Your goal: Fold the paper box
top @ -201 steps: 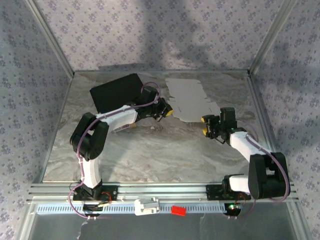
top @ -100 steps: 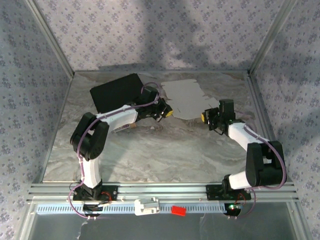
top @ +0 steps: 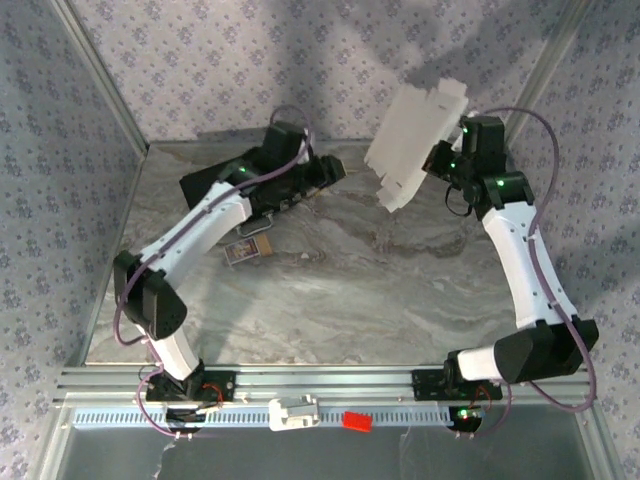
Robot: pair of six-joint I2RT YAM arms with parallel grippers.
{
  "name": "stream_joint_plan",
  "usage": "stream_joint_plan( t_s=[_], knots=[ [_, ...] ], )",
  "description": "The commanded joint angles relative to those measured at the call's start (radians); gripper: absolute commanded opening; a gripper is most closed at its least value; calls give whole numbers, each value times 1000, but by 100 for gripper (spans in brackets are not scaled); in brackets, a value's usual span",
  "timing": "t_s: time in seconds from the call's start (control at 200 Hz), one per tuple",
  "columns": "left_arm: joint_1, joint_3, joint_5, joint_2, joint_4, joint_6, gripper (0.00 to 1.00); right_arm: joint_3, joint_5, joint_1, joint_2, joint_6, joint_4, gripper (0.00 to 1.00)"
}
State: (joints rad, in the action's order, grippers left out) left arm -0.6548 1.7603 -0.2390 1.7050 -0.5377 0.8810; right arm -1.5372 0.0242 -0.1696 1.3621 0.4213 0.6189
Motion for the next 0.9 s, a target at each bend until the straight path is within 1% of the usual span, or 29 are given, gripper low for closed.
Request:
stream_joint_plan(
  t_s=[0.0,0.045,0.105,0.185,0.24,0.325,0.375,0.435,0.475,0.53,0.6,0.695,0.77,0.845,0.894],
  knots=[
    [2,105,95,-43,-134,-378,48,-45,-138,-128,-21,-506,98,0],
    [0,115,98,-58,-105,-503,46,-30,-194,-190,-36,-643,80,0],
    [-9,91,125,-90,-33,-658,47,4,-299,-271,-55,-807,39,0],
    [-15,45,132,-139,76,-856,49,42,-357,-332,-76,-987,10,0],
    [-17,7,147,-176,143,-984,51,55,-396,-353,-83,-1071,-5,0],
    [-20,-108,145,-255,250,-1195,54,51,-380,-342,-94,-1130,0,0],
    [-19,-184,136,-304,296,-1318,57,58,-355,-333,-106,-1180,3,0],
    [-14,-237,133,-346,289,-1435,62,79,-314,-332,-127,-1263,8,0],
    [2,-260,88,-369,258,-1498,64,96,-285,-336,-142,-1328,12,0],
    [27,-283,9,-390,229,-1563,65,118,-253,-345,-166,-1406,18,0],
    [49,-281,-34,-393,213,-1596,67,118,-230,-354,-176,-1465,49,0],
    [64,-222,-62,-359,138,-1640,68,112,-223,-354,-175,-1475,66,0],
    [68,-174,-140,-330,54,-1672,68,112,-213,-358,-170,-1478,72,0],
    [68,-164,-224,-316,18,-1675,67,114,-211,-370,-169,-1486,72,0],
    [61,-182,-217,-314,26,-1683,67,115,-217,-379,-169,-1494,74,0]
  ],
)
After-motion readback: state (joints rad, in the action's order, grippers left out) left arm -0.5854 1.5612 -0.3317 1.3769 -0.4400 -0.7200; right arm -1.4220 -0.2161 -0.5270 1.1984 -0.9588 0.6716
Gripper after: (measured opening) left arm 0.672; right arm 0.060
